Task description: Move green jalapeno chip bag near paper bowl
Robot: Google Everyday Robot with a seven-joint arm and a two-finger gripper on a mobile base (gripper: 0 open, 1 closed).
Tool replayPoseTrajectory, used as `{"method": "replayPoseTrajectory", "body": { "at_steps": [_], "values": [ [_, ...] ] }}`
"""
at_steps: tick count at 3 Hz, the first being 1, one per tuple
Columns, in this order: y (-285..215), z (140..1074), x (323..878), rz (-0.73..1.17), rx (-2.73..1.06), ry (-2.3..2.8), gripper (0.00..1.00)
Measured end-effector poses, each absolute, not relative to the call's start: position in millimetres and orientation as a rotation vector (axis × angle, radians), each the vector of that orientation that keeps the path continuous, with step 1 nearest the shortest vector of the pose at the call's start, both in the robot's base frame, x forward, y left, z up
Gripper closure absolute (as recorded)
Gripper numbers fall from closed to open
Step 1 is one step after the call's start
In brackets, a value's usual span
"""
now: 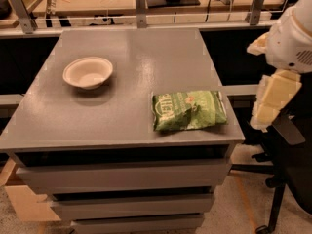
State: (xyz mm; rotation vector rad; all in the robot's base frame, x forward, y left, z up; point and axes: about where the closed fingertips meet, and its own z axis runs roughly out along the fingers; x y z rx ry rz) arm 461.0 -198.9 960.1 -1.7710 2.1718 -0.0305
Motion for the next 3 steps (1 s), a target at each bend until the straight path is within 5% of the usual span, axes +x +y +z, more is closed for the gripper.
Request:
{"method": "replayPoseTrajectory", "body": {
  "at_steps": [3],
  "values": [
    [-129.7, 873.5, 519.6, 0.203, -1.914, 2.085, 0.00]
  ]
}}
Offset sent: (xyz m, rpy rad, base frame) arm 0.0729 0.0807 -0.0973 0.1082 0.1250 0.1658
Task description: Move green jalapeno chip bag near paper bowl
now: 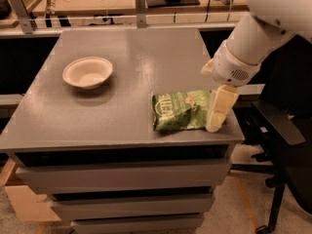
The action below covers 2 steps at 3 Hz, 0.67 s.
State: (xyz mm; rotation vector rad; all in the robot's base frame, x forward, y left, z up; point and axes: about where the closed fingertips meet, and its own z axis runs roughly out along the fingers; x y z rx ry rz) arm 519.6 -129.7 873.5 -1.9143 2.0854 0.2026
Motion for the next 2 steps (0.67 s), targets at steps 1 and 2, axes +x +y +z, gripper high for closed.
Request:
{"method": "replayPoseTrajectory", "body": {
  "at_steps": [1, 2],
  "values": [
    [-120.5, 852.5, 524.5, 0.240, -1.937, 2.093, 0.18],
    [-118.2, 849.6, 531.6, 0.239, -1.933, 2.076, 0.42]
  ]
}}
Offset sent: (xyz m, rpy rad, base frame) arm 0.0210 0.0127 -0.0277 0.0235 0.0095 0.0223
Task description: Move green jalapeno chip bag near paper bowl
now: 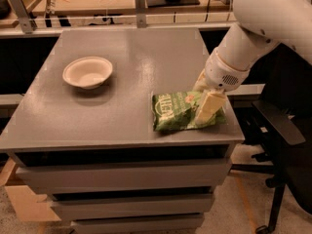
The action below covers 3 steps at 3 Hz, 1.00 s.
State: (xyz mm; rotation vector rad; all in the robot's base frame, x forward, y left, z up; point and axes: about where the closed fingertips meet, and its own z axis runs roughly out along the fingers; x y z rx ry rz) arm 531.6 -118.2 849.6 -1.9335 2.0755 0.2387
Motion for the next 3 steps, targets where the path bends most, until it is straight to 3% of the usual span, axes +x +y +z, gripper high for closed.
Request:
{"method": "replayPoseTrajectory", "body": {
  "at_steps": [1, 2, 3],
  "values": [
    [-121.8, 875.3, 545.4, 0.163, -1.888, 2.008, 0.73],
    [-130.6, 900.6, 553.2, 0.080, -1.836, 1.972, 0.96],
    [-130.1, 901.3, 553.3, 0.078, -1.835, 1.970, 1.00]
  ]
}}
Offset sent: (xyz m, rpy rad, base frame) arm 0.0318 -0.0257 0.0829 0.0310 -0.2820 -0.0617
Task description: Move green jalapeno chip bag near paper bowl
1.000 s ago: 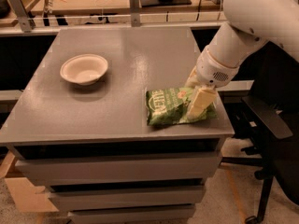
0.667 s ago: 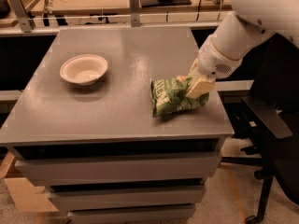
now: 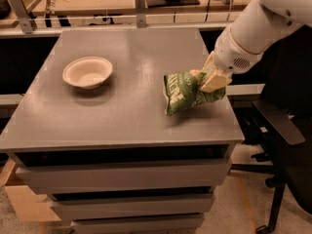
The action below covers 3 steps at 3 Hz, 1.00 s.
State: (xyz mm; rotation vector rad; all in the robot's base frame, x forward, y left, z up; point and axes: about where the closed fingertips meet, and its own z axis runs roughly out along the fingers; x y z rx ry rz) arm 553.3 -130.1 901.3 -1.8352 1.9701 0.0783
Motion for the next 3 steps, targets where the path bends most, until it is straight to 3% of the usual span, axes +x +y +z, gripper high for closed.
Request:
{"method": "replayPoseTrajectory", "body": {
  "at_steps": [1, 3],
  "values": [
    [-130.0, 901.3, 553.3, 0.078, -1.835, 1.970, 1.00],
    [-48.6, 900.1, 599.0, 0.166, -1.896, 1.824, 1.00]
  ]
}}
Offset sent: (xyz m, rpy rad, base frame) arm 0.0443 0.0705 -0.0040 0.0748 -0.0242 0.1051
